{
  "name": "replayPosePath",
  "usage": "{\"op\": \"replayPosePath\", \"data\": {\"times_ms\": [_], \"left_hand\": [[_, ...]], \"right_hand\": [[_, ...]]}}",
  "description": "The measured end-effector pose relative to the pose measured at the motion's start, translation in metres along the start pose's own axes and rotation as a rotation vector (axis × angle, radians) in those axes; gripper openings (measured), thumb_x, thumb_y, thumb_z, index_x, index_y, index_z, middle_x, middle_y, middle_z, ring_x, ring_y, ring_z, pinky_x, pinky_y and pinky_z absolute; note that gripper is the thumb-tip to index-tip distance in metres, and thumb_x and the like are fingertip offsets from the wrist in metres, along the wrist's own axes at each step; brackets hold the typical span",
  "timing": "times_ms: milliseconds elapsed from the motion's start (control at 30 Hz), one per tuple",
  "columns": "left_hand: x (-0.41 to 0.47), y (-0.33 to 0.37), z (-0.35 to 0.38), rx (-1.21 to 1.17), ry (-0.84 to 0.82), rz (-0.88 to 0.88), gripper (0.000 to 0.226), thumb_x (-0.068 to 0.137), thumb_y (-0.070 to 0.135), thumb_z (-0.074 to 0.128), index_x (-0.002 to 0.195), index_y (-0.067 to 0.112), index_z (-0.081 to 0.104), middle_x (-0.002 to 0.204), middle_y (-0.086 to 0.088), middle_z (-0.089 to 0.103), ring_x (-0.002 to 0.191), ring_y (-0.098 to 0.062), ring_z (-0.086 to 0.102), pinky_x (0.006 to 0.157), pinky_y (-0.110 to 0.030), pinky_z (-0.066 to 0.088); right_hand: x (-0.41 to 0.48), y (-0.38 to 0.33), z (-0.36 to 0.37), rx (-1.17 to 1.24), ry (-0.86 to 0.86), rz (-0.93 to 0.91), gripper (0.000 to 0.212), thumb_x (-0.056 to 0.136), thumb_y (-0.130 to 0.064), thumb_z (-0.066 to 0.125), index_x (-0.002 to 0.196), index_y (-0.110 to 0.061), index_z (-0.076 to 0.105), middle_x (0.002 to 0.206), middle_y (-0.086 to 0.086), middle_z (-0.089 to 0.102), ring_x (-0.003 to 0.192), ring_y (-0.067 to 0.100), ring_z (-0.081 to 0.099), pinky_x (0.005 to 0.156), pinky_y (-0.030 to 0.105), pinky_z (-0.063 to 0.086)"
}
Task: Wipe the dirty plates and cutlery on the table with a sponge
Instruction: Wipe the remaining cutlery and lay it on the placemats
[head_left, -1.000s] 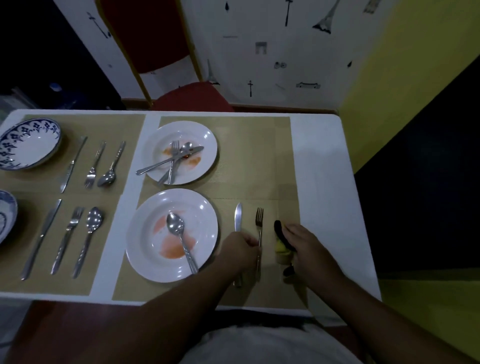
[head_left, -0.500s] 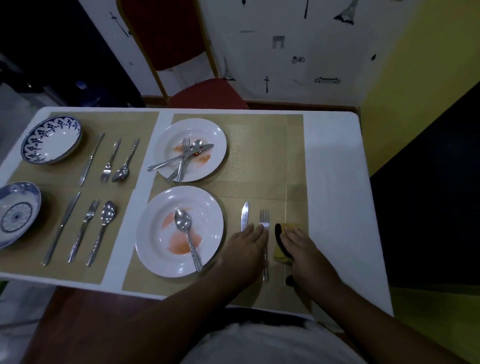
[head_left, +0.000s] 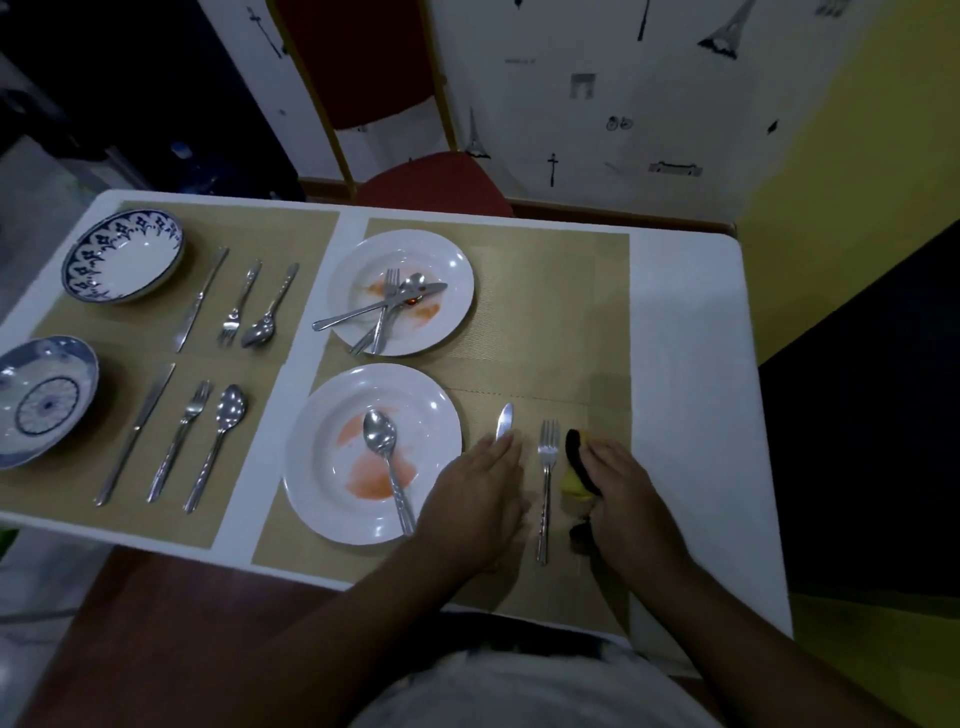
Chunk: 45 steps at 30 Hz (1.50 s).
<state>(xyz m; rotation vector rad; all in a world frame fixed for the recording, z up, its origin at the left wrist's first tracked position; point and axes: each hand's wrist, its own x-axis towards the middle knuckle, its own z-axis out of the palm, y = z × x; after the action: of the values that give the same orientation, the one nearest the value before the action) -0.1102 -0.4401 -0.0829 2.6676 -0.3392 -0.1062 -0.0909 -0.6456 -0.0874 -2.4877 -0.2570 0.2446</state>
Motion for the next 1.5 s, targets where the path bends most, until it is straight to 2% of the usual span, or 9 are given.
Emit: {"op": "replayPosePath", "data": {"times_ms": [167,300,500,633,800,933,1233,1400,1500], "left_hand": [[-0.026,-0.025,-0.024,-0.037,0.170,-0.254,0.027,0.089,0.029,0.064,0.112,0.015,0.069,0.106,0.002,0.068,0.099,-0.017,0.059,0.088,-0.027,0.046],[-0.047,-0.051,-0.034,-0.088,0.202,-0.579,0.018,0.084,0.031,0.071,0.089,0.018,0.060,0.088,0.005,0.058,0.087,-0.016,0.055,0.075,-0.025,0.039],[-0.054,-0.062,-0.052,-0.257,0.115,-0.845,0.025,0.084,0.028,0.070,0.080,0.022,0.046,0.071,0.007,0.056,0.063,-0.008,0.052,0.050,-0.021,0.032],[-0.056,-0.070,-0.058,-0.393,0.098,-0.938,0.018,0.079,0.014,0.066,0.078,0.017,0.048,0.072,0.000,0.060,0.064,-0.012,0.056,0.049,-0.024,0.033],[-0.062,-0.091,-0.082,-0.765,0.043,-1.020,0.014,0.083,0.014,0.067,0.096,0.017,0.062,0.093,-0.006,0.071,0.083,-0.022,0.067,0.065,-0.030,0.054],[-0.065,-0.114,-0.103,-1.236,-0.066,-1.145,0.028,0.090,-0.005,0.052,0.093,0.007,0.076,0.077,-0.013,0.069,0.069,-0.023,0.064,0.071,-0.035,0.058],[-0.077,-0.164,-0.122,-1.387,-0.335,-1.018,0.039,0.092,-0.008,0.043,0.112,0.006,0.073,0.078,-0.011,0.064,0.069,-0.017,0.050,0.056,-0.022,0.039],[-0.081,-0.180,-0.132,-1.438,-0.370,-1.006,0.037,0.093,-0.012,0.040,0.110,-0.001,0.071,0.074,-0.009,0.059,0.060,-0.012,0.046,0.047,-0.017,0.038],[-0.077,-0.185,-0.142,-1.324,-0.425,-0.979,0.030,0.098,-0.003,0.043,0.112,0.003,0.069,0.089,-0.011,0.066,0.061,-0.011,0.052,0.048,-0.018,0.039]], "right_hand": [[0.030,-0.036,-0.001,0.003,0.012,-0.198,0.066,0.078,0.014,0.050,0.139,-0.007,0.038,0.146,0.011,0.038,0.138,0.022,0.024,0.112,0.031,0.020],[0.043,-0.068,0.015,0.035,-0.086,-0.321,0.065,0.081,0.007,0.047,0.143,-0.010,0.034,0.150,0.005,0.031,0.141,0.020,0.019,0.117,0.031,0.014],[0.046,-0.115,0.036,0.064,-0.245,-0.526,0.054,0.064,-0.004,0.059,0.117,0.006,0.057,0.123,0.021,0.057,0.116,0.034,0.049,0.109,0.013,0.010],[0.045,-0.110,0.062,-0.001,-0.304,-0.483,0.071,0.070,0.009,0.055,0.138,-0.008,0.041,0.145,0.009,0.039,0.139,0.024,0.024,0.115,0.030,0.013],[0.048,-0.124,0.068,-0.019,-0.267,-0.398,0.078,0.070,0.010,0.050,0.142,-0.011,0.030,0.146,-0.003,0.030,0.136,0.009,0.014,0.109,0.013,0.001],[0.048,-0.142,0.078,-0.037,-0.252,-0.440,0.080,0.080,0.002,0.055,0.146,-0.028,0.021,0.149,-0.012,0.021,0.141,0.007,0.012,0.114,0.019,0.008],[0.062,-0.179,0.108,-0.257,-0.236,-0.610,0.064,0.066,-0.009,0.062,0.129,-0.002,0.052,0.135,0.015,0.052,0.128,0.025,0.039,0.106,0.041,0.035],[0.087,-0.163,0.108,-0.474,-0.339,-0.514,0.102,0.025,-0.016,0.092,0.120,-0.001,0.059,0.128,0.018,0.057,0.119,0.039,0.052,0.098,0.055,0.034],[0.091,-0.172,0.101,-0.298,-0.224,-0.379,0.091,0.046,-0.012,0.088,0.129,-0.001,0.051,0.132,0.019,0.053,0.125,0.040,0.046,0.103,0.054,0.034]]}}
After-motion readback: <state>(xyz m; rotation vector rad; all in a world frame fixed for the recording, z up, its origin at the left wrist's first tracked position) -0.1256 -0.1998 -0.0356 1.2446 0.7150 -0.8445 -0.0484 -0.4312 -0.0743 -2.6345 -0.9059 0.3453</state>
